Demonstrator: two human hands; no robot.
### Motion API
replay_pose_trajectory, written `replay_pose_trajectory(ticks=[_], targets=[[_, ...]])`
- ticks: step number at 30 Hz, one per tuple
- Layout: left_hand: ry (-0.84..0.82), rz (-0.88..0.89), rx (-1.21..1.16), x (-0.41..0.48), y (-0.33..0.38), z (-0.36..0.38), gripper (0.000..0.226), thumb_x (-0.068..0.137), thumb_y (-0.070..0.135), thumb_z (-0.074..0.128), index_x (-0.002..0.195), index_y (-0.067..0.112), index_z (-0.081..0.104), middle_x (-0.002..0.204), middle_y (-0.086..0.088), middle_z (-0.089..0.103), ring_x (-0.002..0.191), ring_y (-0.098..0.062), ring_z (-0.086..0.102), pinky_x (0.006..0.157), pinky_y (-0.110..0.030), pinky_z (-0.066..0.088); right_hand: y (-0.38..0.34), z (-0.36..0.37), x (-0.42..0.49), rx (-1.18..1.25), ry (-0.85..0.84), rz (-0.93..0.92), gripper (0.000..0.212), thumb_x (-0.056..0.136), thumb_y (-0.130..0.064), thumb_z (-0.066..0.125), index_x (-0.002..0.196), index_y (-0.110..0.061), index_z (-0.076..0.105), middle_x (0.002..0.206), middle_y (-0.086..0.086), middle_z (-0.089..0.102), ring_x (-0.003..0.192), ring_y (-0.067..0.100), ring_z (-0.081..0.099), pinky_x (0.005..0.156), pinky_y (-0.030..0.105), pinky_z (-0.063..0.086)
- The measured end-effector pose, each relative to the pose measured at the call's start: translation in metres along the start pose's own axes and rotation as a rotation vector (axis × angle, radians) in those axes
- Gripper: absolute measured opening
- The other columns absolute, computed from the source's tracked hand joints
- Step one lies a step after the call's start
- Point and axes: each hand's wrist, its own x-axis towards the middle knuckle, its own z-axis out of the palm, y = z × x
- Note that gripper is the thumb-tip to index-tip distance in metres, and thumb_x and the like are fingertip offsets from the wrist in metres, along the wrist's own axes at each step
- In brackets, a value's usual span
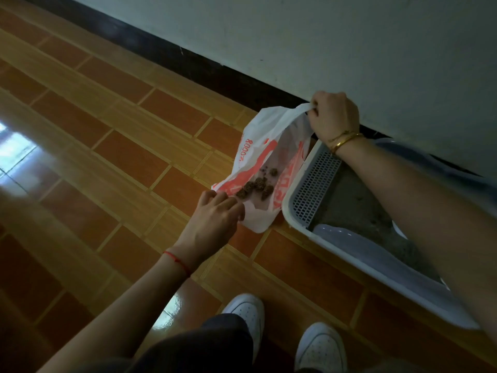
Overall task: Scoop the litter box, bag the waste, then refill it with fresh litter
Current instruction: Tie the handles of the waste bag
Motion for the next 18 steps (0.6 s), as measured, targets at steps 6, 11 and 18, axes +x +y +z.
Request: replay_pose_trajectory(ticks=[6,11,18], targets=[[0.098,-0.137,-0.213,0.008,-0.01,-0.018,0.016,0.09,0.024,0.052,0.102,0.024,0.062,0.106,0.009,0.064,0.1,-0.012,0.06,0.095,-0.032,0.034,-0.003,-0.017,-0.002,0.151,-0.014,-0.009,0.037,0.081,-0.024,0.057,0.048,-0.024,0.04,0.056,0.0,0.041,0.062,0.018,0.043,0.061,0.025,0.035],[0.32,-0.251,-0.521,0.034,-0.021,-0.05,0.016,0.094,0.021,0.051,0.107,0.018,0.06,0.108,0.007,0.062,0.099,-0.009,0.06,0.088,-0.029,0.051,-0.019,-0.036,0.001,0.437,-0.098,0.085,0.028,0.077,-0.026,0.068,0.066,-0.001,0.068,0.063,0.01,0.059,0.059,0.012,0.048,0.056,0.02,0.038],[0.588,-0.243,-0.688,0.07,-0.04,-0.102,0.013,0.097,0.006,0.054,0.109,0.006,0.06,0.107,-0.003,0.065,0.1,-0.014,0.066,0.089,-0.03,0.056,-0.06,-0.076,0.002,0.814,-0.092,0.072,0.021,0.083,-0.027,0.066,0.075,-0.007,0.069,0.071,-0.001,0.06,0.073,0.013,0.055,0.075,0.035,0.05]])
